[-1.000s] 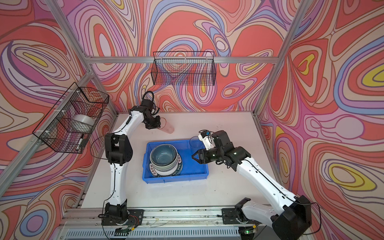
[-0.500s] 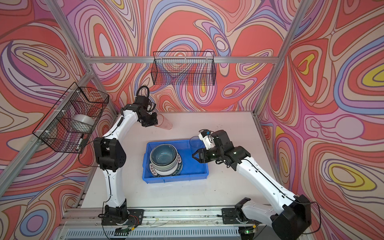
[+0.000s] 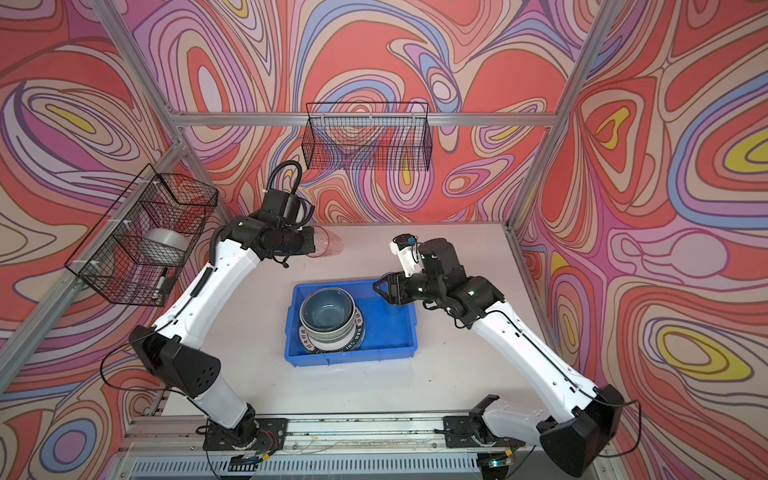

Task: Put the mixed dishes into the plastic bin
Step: 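Lift the pink tumbler with the left gripper toward the right gripper over the bin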

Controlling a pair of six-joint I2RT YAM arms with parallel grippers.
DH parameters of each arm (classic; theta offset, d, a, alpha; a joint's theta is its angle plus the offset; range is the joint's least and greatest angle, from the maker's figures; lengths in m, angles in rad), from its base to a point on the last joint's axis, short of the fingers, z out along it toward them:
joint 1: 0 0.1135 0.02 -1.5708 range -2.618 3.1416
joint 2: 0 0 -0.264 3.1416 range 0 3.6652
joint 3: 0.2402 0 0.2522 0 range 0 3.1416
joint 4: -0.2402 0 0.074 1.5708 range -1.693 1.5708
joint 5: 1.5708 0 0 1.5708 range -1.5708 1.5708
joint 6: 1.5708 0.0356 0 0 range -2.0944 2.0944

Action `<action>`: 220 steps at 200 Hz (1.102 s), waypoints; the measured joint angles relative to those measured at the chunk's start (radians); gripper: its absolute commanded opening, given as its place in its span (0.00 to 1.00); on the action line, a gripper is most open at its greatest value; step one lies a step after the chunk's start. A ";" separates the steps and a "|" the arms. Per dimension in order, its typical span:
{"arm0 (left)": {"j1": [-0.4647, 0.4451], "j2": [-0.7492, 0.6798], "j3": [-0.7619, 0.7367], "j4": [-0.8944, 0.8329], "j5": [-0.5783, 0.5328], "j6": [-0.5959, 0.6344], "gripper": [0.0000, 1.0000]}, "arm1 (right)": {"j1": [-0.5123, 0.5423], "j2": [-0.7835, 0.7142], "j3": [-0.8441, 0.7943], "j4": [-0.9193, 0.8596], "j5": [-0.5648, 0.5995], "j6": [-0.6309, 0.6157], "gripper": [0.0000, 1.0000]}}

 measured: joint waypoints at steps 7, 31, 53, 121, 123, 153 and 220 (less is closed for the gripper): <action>-0.017 -0.014 -0.008 -0.015 -0.029 -0.007 0.00 | 0.023 0.021 0.031 0.001 0.006 -0.001 0.56; -0.077 -0.040 -0.018 -0.055 -0.120 -0.036 0.00 | 0.075 0.080 0.118 0.011 0.024 -0.003 0.56; -0.139 -0.071 -0.050 -0.070 -0.175 -0.064 0.00 | 0.105 0.137 0.192 0.016 0.057 -0.002 0.56; -0.208 -0.190 -0.172 -0.080 -0.224 -0.119 0.00 | 0.185 0.283 0.303 0.037 0.158 0.029 0.54; -0.208 -0.192 -0.173 -0.079 -0.225 -0.119 0.00 | 0.187 0.286 0.304 0.037 0.159 0.030 0.53; -0.211 -0.222 -0.183 -0.077 -0.226 -0.127 0.00 | 0.217 0.342 0.347 0.043 0.207 0.042 0.53; -0.219 -0.234 -0.198 -0.069 -0.228 -0.125 0.06 | 0.245 0.443 0.451 0.020 0.319 0.071 0.48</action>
